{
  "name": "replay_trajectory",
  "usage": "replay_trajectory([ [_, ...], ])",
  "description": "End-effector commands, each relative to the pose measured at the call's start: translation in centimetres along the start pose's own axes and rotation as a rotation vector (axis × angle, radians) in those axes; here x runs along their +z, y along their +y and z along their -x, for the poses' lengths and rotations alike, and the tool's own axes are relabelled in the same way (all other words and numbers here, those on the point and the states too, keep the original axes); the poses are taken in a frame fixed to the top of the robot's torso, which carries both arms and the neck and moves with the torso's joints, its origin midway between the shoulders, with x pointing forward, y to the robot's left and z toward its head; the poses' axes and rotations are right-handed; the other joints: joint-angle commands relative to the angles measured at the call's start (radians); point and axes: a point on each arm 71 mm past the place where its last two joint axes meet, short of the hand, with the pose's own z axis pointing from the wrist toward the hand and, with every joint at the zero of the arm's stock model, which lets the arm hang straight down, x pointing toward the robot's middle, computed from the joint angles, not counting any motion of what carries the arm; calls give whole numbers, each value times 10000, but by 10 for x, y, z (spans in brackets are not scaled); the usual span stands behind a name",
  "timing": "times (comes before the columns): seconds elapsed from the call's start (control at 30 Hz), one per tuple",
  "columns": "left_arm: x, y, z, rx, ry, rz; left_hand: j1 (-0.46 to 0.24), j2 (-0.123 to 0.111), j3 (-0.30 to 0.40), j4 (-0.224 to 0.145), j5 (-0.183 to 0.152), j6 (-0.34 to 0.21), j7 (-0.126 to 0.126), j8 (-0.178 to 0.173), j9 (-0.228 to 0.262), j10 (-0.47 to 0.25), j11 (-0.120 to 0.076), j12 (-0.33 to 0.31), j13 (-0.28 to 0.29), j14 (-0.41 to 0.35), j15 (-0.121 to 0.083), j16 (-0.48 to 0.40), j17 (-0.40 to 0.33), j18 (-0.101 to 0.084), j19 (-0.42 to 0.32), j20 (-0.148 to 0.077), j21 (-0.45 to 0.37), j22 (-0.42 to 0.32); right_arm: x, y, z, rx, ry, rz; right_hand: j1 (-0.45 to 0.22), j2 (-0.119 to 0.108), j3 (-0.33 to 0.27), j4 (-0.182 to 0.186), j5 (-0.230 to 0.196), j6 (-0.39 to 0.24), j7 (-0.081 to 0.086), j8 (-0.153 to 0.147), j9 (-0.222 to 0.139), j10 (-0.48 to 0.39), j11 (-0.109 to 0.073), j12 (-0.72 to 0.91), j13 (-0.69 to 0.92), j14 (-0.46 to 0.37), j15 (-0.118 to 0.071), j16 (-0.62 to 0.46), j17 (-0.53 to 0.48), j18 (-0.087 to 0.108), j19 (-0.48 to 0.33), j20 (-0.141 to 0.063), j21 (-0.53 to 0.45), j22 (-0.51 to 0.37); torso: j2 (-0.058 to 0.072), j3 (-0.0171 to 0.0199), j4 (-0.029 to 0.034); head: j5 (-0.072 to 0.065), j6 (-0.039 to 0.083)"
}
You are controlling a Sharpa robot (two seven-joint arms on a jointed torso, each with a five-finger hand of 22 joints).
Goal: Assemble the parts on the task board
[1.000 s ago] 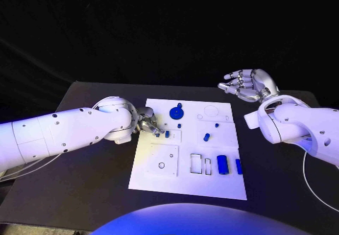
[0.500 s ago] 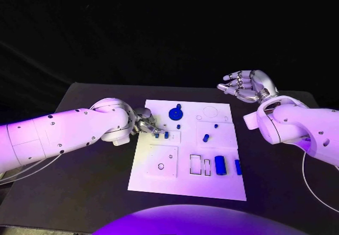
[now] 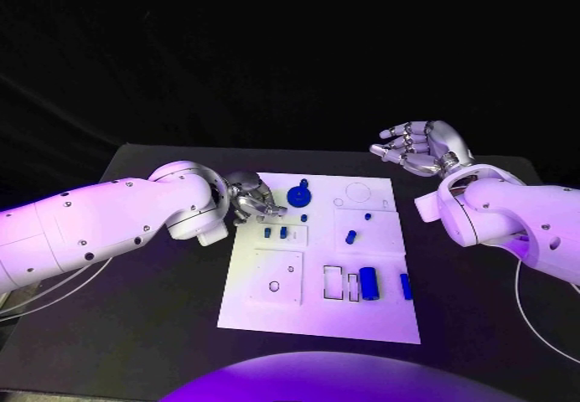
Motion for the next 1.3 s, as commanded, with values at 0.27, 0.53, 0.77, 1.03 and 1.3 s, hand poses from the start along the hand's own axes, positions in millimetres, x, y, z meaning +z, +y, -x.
replay_trajectory([
  [0.27, 8, -37, -4, 1288, -1590, -3252, 2706, -783, 1121, -719, -6, -895, 549, -340, -1147, -1937, 579, -1798, -1668, -3248, 535, -2997, -4416, 509, -2114, 509, -2614, -2862, 0, 0, -1, -19, 112, 70, -92, 41, 58, 8, 0, 1, 612, 13, -15, -26, 60, -48, -8, -27, 42, -46, -15, 137, -74, 8, -23, -23, -4, 1, 2, -81, 82],
  [0.53, 22, -49, -16, 3425, -2379, -4042, 3360, -1090, 1010, -1466, -47, -586, 466, -996, -2359, -2095, 582, -2586, -2727, -3659, 548, -2559, -4755, 517, -2275, 548, -2515, -2720, 0, 0, -1, -15, 122, 69, -73, 51, 70, -2, 2, 3, 611, 16, -18, -27, 59, -48, -7, -26, 42, -50, -19, 138, -76, 8, -20, -30, 12, -7, -8, -141, 143],
  [0.77, 37, -54, -27, 4618, -2076, -3879, 3405, -1110, 764, -1763, -31, -160, 380, -1361, -2978, -2078, 589, -2953, -3257, -3690, 553, -2158, -5002, 516, -2342, 556, -2291, -2524, 0, 1, -1, -6, 141, 74, -61, 56, 78, -7, 2, 5, 611, 18, -20, -28, 59, -48, -6, -25, 42, -52, -22, 138, -77, 8, -19, -34, 17, -7, -3, -148, 143],
  [1.03, 45, -55, -33, 5119, -1724, -3449, 3367, -1100, 767, -1881, -35, 263, 282, -1611, -3392, -1896, 575, -3073, -3579, -3560, 546, -1626, -5172, 519, -2289, 553, -1984, -2304, 0, 1, -2, 1, 157, 79, -61, 56, 78, -7, 2, 5, 611, 18, -20, -28, 59, -48, -6, -25, 42, -52, -22, 138, -77, 8, -19, -34, 9, -5, -9, -152, 139],
  [1.3, 51, -55, -38, 5442, -1169, -3001, 3354, -1051, 860, -1937, -32, 649, 256, -1788, -3657, -1646, 543, -3180, -3814, -3301, 528, -1135, -4979, 525, -2265, 544, -1787, -2159, 0, 1, -2, 5, 169, 87, -61, 56, 78, -7, 2, 5, 611, 18, -20, -28, 59, -48, -6, -25, 42, -52, -22, 138, -77, 8, -19, -34, 2, -1, -3, -146, 124],
])
